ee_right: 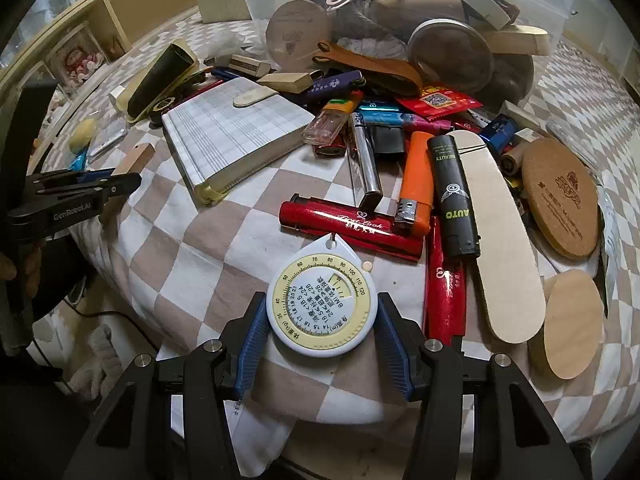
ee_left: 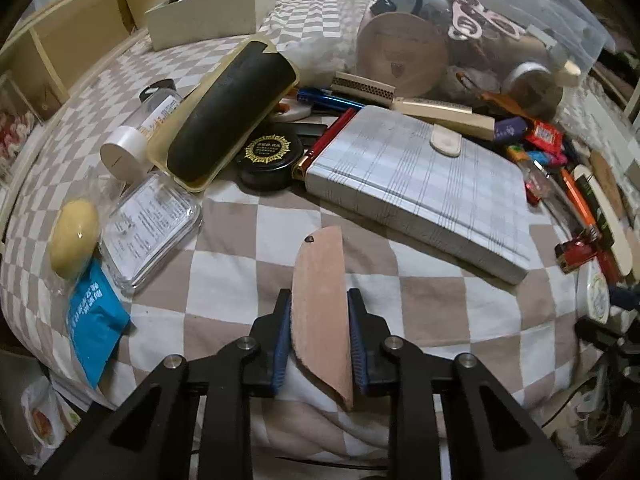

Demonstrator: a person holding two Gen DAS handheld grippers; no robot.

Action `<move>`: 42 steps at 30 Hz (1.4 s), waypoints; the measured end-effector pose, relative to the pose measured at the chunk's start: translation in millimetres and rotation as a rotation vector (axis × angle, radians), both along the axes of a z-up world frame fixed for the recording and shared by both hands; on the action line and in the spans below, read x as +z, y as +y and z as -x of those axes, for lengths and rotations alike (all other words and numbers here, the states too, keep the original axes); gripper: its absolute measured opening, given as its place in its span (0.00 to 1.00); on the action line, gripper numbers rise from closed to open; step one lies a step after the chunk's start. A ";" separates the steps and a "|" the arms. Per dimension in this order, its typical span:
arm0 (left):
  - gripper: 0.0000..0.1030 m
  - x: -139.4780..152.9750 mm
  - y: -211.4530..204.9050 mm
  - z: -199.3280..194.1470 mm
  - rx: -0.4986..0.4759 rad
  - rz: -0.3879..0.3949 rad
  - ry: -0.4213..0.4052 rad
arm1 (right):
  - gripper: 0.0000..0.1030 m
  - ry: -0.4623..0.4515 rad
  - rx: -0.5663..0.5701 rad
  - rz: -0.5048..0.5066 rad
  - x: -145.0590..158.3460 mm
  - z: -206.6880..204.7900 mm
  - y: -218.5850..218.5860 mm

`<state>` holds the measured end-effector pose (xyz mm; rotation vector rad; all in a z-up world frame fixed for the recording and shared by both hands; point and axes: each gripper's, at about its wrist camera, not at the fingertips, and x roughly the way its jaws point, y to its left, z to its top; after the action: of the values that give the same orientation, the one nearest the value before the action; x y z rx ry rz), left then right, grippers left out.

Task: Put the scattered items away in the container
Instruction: 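Lift the leather piece with the left gripper while the right lifts the tape measure, then carry both held items over the clear plastic container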

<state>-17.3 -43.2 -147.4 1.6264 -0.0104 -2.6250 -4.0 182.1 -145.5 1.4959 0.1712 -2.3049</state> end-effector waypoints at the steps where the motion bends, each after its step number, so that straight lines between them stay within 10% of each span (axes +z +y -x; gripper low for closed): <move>1: 0.25 1.7 1.3 -0.4 -0.005 -0.012 0.001 | 0.53 0.001 0.001 -0.002 0.1 -0.4 -0.4; 15: 0.25 39.8 22.4 -5.0 -0.064 -0.036 0.094 | 0.53 -0.001 -0.051 0.129 21.4 2.0 11.4; 42: 0.25 179.1 67.6 37.1 -0.211 -0.039 0.396 | 0.53 0.359 -0.088 0.140 129.8 34.3 30.2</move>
<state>-54.4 24.4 31.7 1.1416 -0.1214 -3.0789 -38.2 212.3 -15.7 1.0334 0.0393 -2.5814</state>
